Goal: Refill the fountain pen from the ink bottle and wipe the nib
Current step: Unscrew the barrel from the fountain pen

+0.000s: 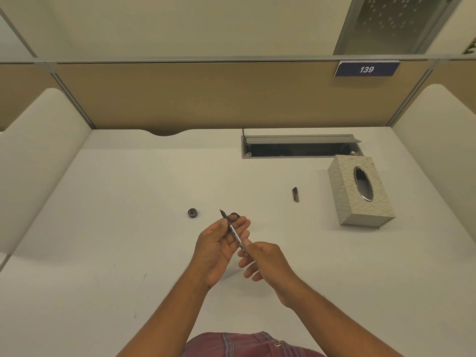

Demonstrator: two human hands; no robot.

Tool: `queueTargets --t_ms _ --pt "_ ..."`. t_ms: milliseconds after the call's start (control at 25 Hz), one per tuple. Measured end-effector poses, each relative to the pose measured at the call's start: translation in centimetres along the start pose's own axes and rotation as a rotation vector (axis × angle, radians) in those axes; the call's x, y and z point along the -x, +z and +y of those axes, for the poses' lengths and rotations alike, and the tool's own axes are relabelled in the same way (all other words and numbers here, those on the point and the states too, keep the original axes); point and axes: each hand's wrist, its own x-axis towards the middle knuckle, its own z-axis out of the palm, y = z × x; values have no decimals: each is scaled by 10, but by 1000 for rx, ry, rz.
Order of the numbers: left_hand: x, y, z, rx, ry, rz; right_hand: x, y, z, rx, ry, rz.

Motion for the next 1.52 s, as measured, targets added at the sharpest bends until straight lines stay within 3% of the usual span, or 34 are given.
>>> queueTargets --t_ms 720,920,1520 --pt "-1 -1 1 35 10 9 -2 -3 2 -12 -88 27" --pt "-1 2 0 30 5 19 -3 -2 -2 5 3 -12" --pt "-2 0 -4 21 0 22 -2 -5 2 -15 -58 -9"
